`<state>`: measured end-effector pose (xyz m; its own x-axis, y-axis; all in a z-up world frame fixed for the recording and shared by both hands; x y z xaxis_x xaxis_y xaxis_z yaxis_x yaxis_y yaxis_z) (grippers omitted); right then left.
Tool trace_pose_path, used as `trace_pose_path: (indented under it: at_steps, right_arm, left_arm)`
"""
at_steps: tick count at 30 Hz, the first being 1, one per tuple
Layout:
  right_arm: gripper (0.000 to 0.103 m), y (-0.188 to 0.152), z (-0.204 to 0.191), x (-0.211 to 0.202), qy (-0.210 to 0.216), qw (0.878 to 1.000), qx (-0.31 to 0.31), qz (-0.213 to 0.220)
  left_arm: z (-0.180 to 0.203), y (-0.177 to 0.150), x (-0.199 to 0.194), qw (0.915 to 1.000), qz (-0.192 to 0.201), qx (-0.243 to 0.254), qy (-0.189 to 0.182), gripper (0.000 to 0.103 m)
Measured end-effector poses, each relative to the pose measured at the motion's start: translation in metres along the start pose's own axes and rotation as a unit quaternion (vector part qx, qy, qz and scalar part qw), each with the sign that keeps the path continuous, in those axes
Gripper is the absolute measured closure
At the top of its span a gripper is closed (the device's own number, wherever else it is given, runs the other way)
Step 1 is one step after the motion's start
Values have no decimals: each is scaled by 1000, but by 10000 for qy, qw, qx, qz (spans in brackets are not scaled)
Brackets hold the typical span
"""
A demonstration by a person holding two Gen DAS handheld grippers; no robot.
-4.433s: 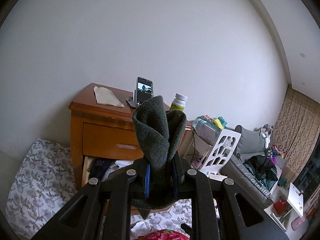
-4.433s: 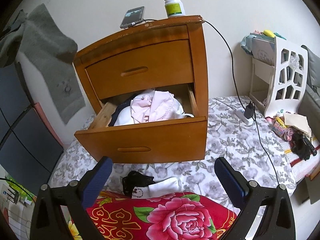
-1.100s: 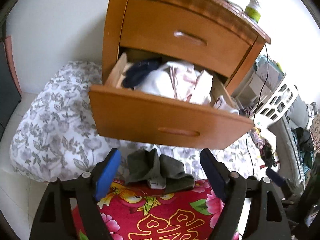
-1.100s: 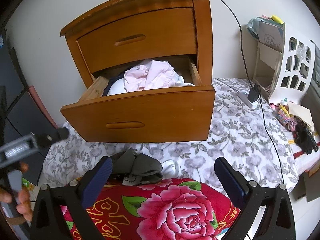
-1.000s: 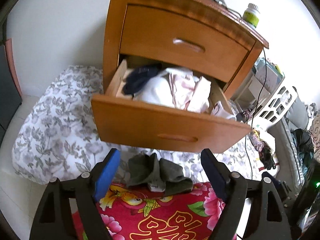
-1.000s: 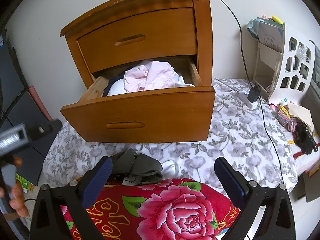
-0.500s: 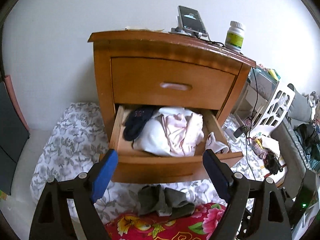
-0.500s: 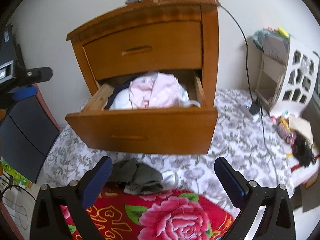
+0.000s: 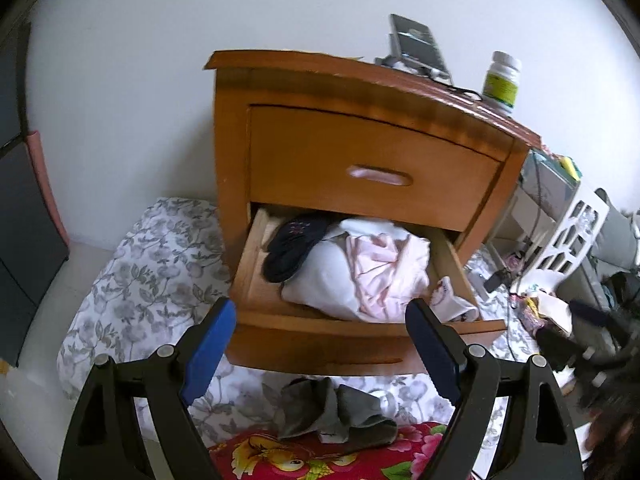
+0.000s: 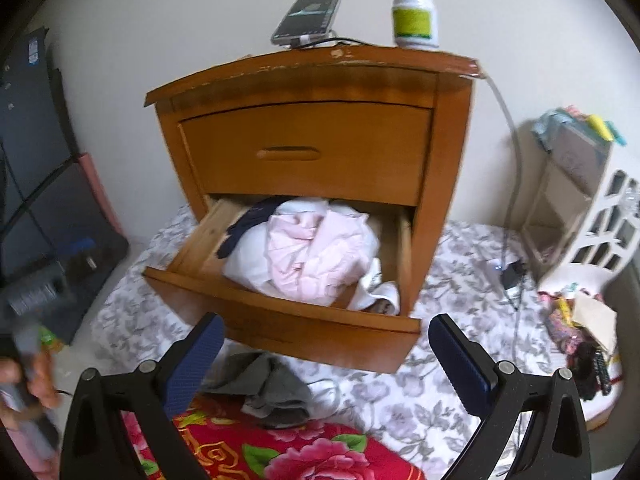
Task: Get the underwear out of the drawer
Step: 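Reach the right gripper into the drawer toward the white Hello Kitty sock, then close the right gripper on the white Hello Kitty sock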
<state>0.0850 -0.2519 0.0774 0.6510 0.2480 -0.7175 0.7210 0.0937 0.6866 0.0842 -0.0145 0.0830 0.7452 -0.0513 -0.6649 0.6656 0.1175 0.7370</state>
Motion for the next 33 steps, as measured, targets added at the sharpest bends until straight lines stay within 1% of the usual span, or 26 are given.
trace_pose_path:
  at_steps: [2,4,8,12,16,22,24,27,33]
  right_arm:
    - [0,13,1,1,-220,9996,-195,-43]
    - [0,25,4,3,-314,9991,-264,-101]
    - [0,48,8,8,-202,9991,-235,-289]
    - [0,70,7,15,-365,9979,-375,-384]
    - [0,85,8,29,-369,9973,-280,-572]
    - [0,93,12,54,-448,9942,-180,-956]
    - [0,93,12,62,-493,9931,-195,-1045]
    - [0,90,13,75,-513,9912,-222,-1200]
    - [0,75,19,108,-470,9862,-34,-1585]
  left_arm:
    - [-6,-3,3,9999,22,-46,122,16]
    - [-11,-6,7,9997,43,-58,220,16]
    - [-21,-12,15,9993,50,-108,360,16]
    - [-25,-19,24,9993,-4,-112,344,16]
    - [-24,-25,29,9996,3,-47,282,16]
    - [-25,-31,39,9998,62,-37,176,16]
    - [-28,-35,45,9998,-1,-91,194,16]
    - [-28,-38,51,9998,-47,-86,184,16]
    - [-27,-40,51,9999,1,-47,146,16]
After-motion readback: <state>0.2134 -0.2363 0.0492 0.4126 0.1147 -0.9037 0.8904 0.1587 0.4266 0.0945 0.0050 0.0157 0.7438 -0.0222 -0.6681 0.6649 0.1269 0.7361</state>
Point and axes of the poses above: each gripper's, at about its wrist camera, not at the fingertips, and x roughly the way its jaws point, z to its right, y to its top, the point moved 6 cm from there along x, roughly the way its jaws point, and after that the axes turned 3 degrees about y, right-handed, at the moved point
